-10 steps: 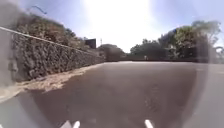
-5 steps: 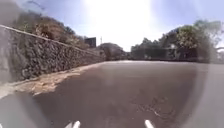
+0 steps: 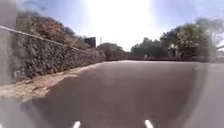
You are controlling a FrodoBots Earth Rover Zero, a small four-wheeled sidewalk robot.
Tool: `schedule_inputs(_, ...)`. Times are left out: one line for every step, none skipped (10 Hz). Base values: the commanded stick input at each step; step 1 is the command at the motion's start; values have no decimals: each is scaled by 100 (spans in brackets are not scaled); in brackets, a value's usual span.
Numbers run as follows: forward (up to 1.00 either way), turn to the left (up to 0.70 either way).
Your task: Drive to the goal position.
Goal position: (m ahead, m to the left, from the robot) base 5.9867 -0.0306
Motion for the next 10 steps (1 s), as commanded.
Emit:
schedule_inputs(70,0)
schedule_inputs(70,0)
schedule_inputs(70,0)
schedule_inputs(70,0)
schedule_inputs(70,0)
schedule_inputs(70,0)
schedule_inputs(70,0)
schedule_inputs(70,0)
schedule_inputs(70,0)
schedule_inputs(70,0)
